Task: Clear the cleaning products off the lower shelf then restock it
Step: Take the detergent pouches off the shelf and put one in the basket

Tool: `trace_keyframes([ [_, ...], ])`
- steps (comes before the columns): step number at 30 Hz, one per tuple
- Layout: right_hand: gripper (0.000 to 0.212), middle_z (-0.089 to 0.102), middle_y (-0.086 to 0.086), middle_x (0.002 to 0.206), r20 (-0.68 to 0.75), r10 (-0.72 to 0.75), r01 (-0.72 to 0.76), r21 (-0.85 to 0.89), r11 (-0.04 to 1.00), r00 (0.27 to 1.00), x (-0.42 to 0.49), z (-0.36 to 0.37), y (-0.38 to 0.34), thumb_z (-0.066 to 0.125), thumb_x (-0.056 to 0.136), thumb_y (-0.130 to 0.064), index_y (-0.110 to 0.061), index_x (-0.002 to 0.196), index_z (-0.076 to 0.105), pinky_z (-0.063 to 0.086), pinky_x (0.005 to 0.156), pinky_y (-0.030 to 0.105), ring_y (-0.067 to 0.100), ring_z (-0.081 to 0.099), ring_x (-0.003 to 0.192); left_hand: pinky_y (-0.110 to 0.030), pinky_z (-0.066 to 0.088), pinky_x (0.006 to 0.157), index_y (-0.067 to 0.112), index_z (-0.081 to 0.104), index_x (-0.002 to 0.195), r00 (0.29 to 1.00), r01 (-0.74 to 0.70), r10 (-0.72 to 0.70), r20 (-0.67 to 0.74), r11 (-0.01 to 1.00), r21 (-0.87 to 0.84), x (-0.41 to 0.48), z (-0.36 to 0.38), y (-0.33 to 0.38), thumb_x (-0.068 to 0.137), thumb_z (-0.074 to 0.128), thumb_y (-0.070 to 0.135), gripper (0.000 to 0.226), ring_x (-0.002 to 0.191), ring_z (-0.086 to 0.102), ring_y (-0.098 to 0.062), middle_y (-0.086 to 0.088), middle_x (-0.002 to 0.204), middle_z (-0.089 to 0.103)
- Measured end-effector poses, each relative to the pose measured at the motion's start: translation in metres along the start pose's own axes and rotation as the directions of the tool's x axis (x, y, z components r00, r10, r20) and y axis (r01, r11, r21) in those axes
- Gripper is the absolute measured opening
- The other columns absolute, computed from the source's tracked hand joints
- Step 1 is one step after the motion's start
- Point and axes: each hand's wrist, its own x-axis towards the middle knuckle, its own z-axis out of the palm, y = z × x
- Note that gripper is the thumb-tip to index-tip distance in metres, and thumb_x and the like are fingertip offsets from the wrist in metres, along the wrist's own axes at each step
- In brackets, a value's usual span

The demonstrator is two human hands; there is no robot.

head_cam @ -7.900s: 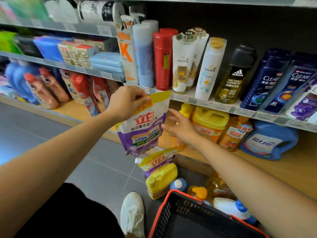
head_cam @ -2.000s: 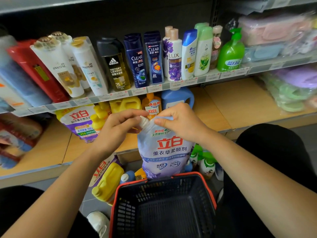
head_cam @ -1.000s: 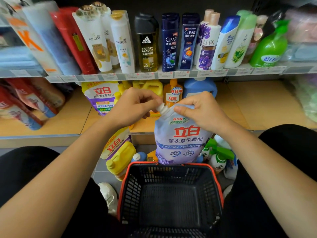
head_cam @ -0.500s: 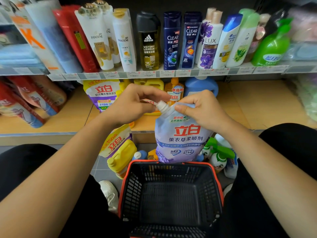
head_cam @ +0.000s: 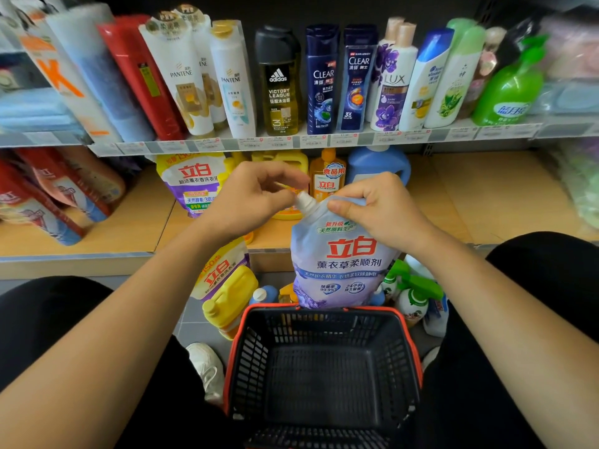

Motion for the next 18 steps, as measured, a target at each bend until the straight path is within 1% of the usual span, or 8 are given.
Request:
trace_keyframes([
  [1, 0.014, 0.068, -0.014, 0.080, -0.001, -0.003, 0.003, -0.001, 1.000, 1.000, 0.000, 0.000, 0.000, 0.071, 0.093, -0.018, -0.012, 0.102, 0.080, 0.045, 0.066, 0.005, -0.017, 0.061, 0.074, -0.039, 0.061, 0.078, 0.012, 0.077, 0.101, 0.999, 0.033, -0.032, -0.031, 0.998, 0.044, 0.000, 0.003, 0.001, 0.093, 0.071, 0.015, 0.011, 0.084, 0.073, -0.019, -0.004, 0.092, 0.076],
  [3, 0.013, 0.069, -0.012, 0.080, 0.004, -0.017, 0.017, -0.004, 1.000, 1.000, -0.001, 0.001, -0.001, 0.071, 0.093, -0.017, -0.012, 0.101, 0.080, 0.046, 0.066, 0.006, -0.016, 0.062, 0.075, -0.037, 0.060, 0.066, 0.012, 0.078, 0.090, 0.997, 0.064, -0.058, -0.047, 0.989, 0.130, 0.000, 0.007, 0.000, 0.087, 0.071, 0.043, 0.032, 0.070, 0.072, -0.017, -0.003, 0.077, 0.075],
  [4, 0.013, 0.069, -0.012, 0.081, 0.006, -0.024, 0.024, -0.005, 1.000, 1.000, -0.001, 0.002, -0.001, 0.071, 0.093, -0.017, -0.012, 0.101, 0.080, 0.046, 0.066, 0.007, -0.015, 0.062, 0.075, -0.033, 0.059, 0.063, 0.012, 0.079, 0.088, 0.998, 0.055, -0.049, -0.044, 0.987, 0.152, -0.001, 0.008, 0.000, 0.084, 0.071, 0.049, 0.038, 0.067, 0.071, -0.014, -0.002, 0.075, 0.075],
  [6, 0.014, 0.070, -0.012, 0.083, -0.001, -0.025, 0.025, 0.009, 1.000, 1.000, -0.001, 0.001, 0.001, 0.071, 0.092, -0.017, -0.012, 0.102, 0.080, 0.047, 0.068, 0.007, -0.016, 0.062, 0.076, -0.027, 0.056, 0.064, 0.012, 0.079, 0.094, 1.000, -0.013, 0.016, -0.020, 0.988, 0.156, -0.002, 0.006, 0.001, 0.084, 0.074, 0.042, 0.032, 0.070, 0.069, -0.009, -0.001, 0.080, 0.075],
  [8, 0.014, 0.070, -0.014, 0.085, -0.011, -0.007, 0.008, 0.042, 0.999, 1.000, -0.001, 0.000, 0.003, 0.072, 0.092, -0.017, -0.012, 0.103, 0.080, 0.045, 0.071, 0.005, -0.017, 0.062, 0.079, -0.026, 0.057, 0.074, 0.011, 0.077, 0.103, 0.994, -0.102, 0.097, 0.042, 0.985, 0.139, -0.003, 0.004, 0.002, 0.085, 0.078, 0.025, 0.022, 0.081, 0.069, -0.011, -0.002, 0.091, 0.075],
  [13, 0.016, 0.070, -0.020, 0.088, -0.020, 0.003, -0.002, 0.086, 0.996, 1.000, -0.001, -0.001, 0.004, 0.071, 0.093, -0.015, -0.012, 0.106, 0.078, 0.042, 0.073, 0.004, -0.019, 0.062, 0.080, -0.026, 0.057, 0.084, 0.014, 0.073, 0.117, 0.978, -0.200, 0.192, 0.077, 0.971, 0.130, -0.006, 0.001, 0.003, 0.087, 0.077, 0.005, 0.032, 0.096, 0.068, -0.015, -0.004, 0.106, 0.072],
  [15, 0.015, 0.070, -0.019, 0.088, -0.025, -0.003, 0.005, 0.087, 0.996, 1.000, -0.001, -0.001, 0.004, 0.071, 0.093, -0.015, -0.014, 0.106, 0.078, 0.041, 0.072, 0.003, -0.019, 0.061, 0.080, -0.025, 0.058, 0.078, 0.018, 0.074, 0.116, 0.992, -0.124, 0.124, 0.010, 0.980, 0.157, -0.007, 0.005, 0.002, 0.088, 0.077, 0.017, 0.028, 0.091, 0.069, -0.009, 0.003, 0.104, 0.074],
  [18, 0.014, 0.067, -0.027, 0.084, -0.017, -0.031, 0.032, 0.075, 0.997, 0.999, -0.002, 0.002, 0.002, 0.071, 0.092, -0.014, -0.015, 0.104, 0.080, 0.042, 0.071, 0.002, -0.018, 0.063, 0.080, -0.032, 0.054, 0.062, 0.016, 0.079, 0.091, 0.992, -0.018, 0.044, -0.117, 0.976, 0.215, -0.007, 0.013, 0.003, 0.085, 0.074, 0.047, 0.031, 0.073, 0.068, -0.011, 0.004, 0.080, 0.075],
])
